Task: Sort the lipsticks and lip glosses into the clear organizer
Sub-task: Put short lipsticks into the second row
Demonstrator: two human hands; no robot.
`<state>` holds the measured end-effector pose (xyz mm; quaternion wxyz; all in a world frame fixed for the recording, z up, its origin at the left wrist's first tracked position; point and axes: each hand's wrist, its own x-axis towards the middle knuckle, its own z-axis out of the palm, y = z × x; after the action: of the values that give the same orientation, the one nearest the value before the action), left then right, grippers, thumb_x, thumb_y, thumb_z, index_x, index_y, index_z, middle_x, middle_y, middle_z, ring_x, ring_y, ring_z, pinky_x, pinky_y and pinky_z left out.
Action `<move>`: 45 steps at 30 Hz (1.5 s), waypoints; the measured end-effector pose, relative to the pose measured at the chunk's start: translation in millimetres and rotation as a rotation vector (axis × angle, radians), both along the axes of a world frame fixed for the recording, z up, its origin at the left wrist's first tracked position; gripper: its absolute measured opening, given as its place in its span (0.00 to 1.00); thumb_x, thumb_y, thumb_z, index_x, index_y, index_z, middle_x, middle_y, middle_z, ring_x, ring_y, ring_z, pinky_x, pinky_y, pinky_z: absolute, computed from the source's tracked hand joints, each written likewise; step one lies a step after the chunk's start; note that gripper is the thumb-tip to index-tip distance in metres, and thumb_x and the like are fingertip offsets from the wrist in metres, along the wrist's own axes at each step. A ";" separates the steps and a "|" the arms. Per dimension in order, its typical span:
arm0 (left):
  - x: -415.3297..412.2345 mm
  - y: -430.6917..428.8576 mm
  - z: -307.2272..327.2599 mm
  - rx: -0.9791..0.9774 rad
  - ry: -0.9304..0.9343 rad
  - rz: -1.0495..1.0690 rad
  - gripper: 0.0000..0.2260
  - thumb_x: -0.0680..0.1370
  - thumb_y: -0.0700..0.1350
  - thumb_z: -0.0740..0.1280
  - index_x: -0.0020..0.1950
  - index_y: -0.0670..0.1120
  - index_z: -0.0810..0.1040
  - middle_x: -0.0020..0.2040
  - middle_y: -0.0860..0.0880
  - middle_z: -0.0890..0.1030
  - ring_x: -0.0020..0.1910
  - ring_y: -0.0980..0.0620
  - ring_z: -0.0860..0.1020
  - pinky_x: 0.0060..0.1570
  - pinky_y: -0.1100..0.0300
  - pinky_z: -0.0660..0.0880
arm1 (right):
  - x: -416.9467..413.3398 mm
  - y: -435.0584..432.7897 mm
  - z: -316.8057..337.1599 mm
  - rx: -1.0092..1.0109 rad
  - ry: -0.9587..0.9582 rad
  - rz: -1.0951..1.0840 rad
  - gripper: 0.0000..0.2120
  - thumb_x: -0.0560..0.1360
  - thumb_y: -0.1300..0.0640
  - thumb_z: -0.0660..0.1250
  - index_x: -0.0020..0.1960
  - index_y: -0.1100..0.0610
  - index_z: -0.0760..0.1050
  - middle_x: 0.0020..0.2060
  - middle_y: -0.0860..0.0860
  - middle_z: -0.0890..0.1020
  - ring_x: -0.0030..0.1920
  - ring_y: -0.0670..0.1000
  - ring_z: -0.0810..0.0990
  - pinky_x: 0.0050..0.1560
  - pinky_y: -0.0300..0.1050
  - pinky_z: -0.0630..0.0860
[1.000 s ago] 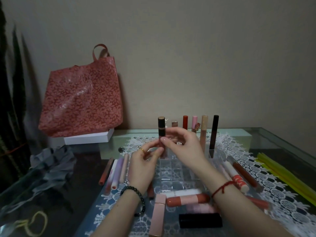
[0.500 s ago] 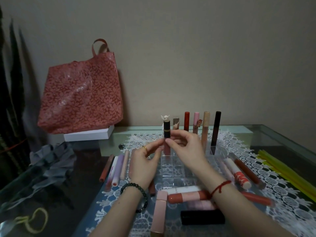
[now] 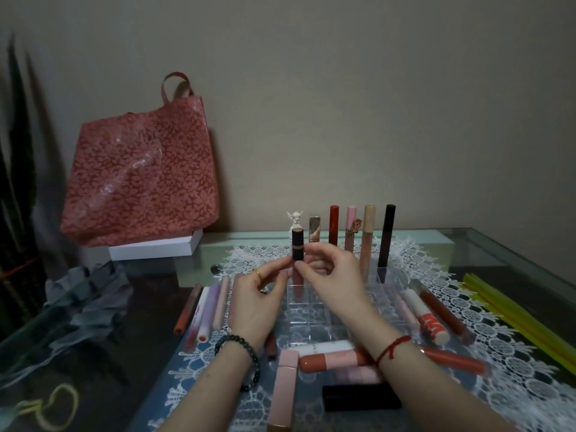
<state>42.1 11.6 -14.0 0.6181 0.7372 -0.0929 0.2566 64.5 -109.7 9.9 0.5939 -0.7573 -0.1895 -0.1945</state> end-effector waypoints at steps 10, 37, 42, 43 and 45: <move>-2.2 -0.4 0.9 -0.015 -0.006 -0.024 0.12 0.74 0.38 0.65 0.51 0.54 0.79 0.48 0.60 0.81 0.49 0.67 0.77 0.44 0.76 0.71 | -0.5 -2.3 -2.0 0.015 0.015 0.023 0.17 0.68 0.64 0.71 0.44 0.42 0.74 0.35 0.45 0.81 0.37 0.40 0.79 0.40 0.33 0.77; -15.8 27.6 -1.8 1.036 0.332 0.348 0.21 0.70 0.63 0.61 0.57 0.52 0.71 0.55 0.49 0.75 0.65 0.48 0.64 0.68 0.51 0.57 | -44.0 -35.2 1.3 -0.222 0.089 0.054 0.14 0.69 0.60 0.69 0.52 0.46 0.73 0.43 0.45 0.78 0.42 0.42 0.77 0.40 0.32 0.74; -14.8 20.3 -7.8 1.110 0.349 0.390 0.16 0.71 0.57 0.61 0.54 0.50 0.72 0.67 0.43 0.68 0.70 0.46 0.58 0.70 0.51 0.52 | -44.4 -34.9 -1.5 -0.256 0.044 0.037 0.14 0.69 0.58 0.70 0.49 0.42 0.72 0.42 0.45 0.79 0.41 0.42 0.77 0.40 0.30 0.73; -14.9 19.7 -7.7 1.101 0.344 0.399 0.15 0.71 0.56 0.62 0.53 0.50 0.72 0.67 0.44 0.68 0.69 0.46 0.60 0.70 0.52 0.54 | -44.1 -34.8 -2.5 -0.266 0.036 0.026 0.14 0.70 0.58 0.70 0.49 0.43 0.73 0.42 0.45 0.79 0.40 0.41 0.77 0.40 0.29 0.72; -15.6 19.3 -6.4 1.068 0.345 0.400 0.16 0.71 0.54 0.63 0.55 0.49 0.72 0.66 0.45 0.69 0.66 0.48 0.66 0.67 0.55 0.60 | -43.9 -34.1 -4.6 -0.299 0.020 -0.002 0.13 0.70 0.58 0.69 0.50 0.43 0.73 0.41 0.43 0.79 0.40 0.39 0.76 0.38 0.26 0.71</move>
<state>26.4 30.9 -20.4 0.1076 0.9803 0.0336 0.1623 20.7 -143.9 5.3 0.4763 -0.8393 -0.2097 -0.1574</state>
